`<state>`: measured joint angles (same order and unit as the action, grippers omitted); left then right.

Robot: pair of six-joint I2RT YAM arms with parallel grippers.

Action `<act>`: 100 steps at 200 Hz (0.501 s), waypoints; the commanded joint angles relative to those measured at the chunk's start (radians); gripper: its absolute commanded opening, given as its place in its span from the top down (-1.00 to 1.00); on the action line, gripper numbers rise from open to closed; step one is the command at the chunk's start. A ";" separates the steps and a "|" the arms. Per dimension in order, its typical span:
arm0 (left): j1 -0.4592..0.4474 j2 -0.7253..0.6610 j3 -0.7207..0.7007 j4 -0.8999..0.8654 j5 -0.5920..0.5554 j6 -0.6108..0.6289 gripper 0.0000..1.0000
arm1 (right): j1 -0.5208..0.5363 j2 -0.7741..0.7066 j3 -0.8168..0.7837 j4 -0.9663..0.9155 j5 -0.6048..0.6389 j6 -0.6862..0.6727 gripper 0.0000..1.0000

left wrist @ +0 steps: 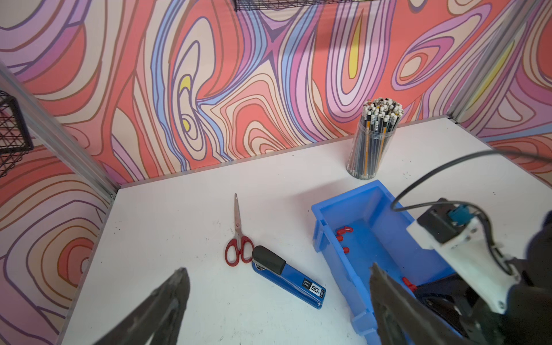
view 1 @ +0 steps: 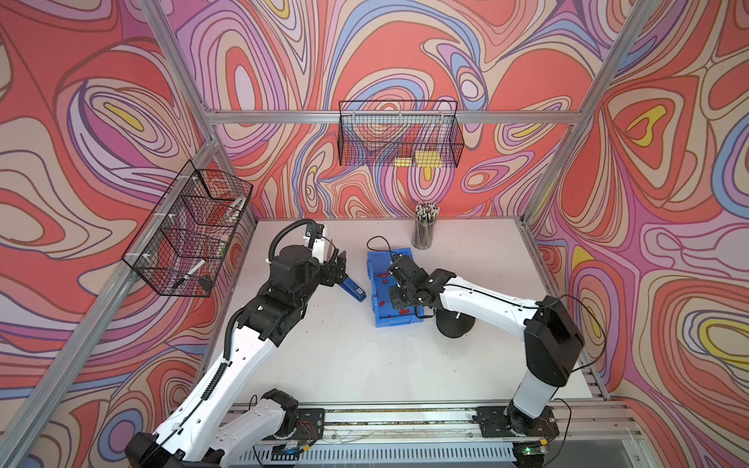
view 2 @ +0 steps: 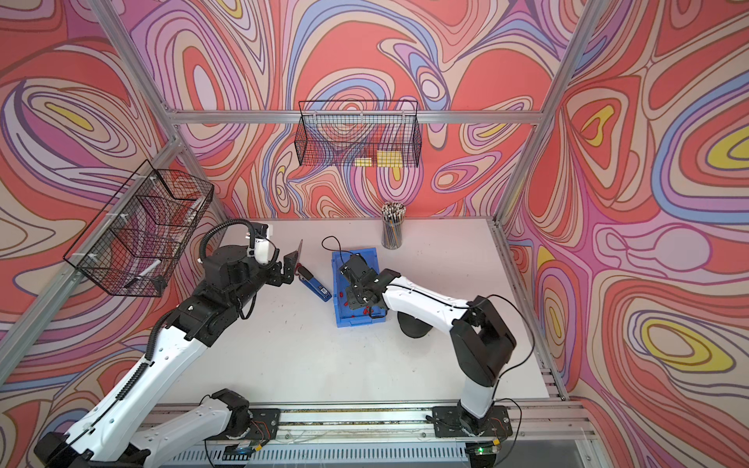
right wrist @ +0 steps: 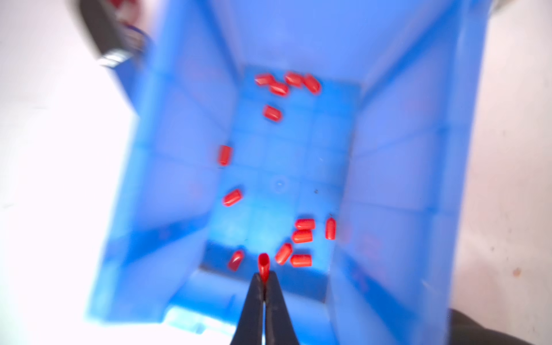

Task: Cover the protruding screws with screw protection sleeves
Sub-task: Pick up the screw protection sleeve from the storage box.

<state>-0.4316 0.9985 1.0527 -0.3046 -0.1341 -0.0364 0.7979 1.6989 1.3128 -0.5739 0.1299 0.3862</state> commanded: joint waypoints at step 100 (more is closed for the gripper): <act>-0.004 0.234 0.242 -0.344 1.104 0.203 -0.32 | -0.001 -0.580 -0.274 0.249 -0.535 -0.397 1.00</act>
<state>-0.4313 1.1812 1.2427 -0.5217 0.6762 0.1200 0.7979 1.1477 1.0420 -0.3573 -0.2916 0.0479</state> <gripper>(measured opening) 0.715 0.045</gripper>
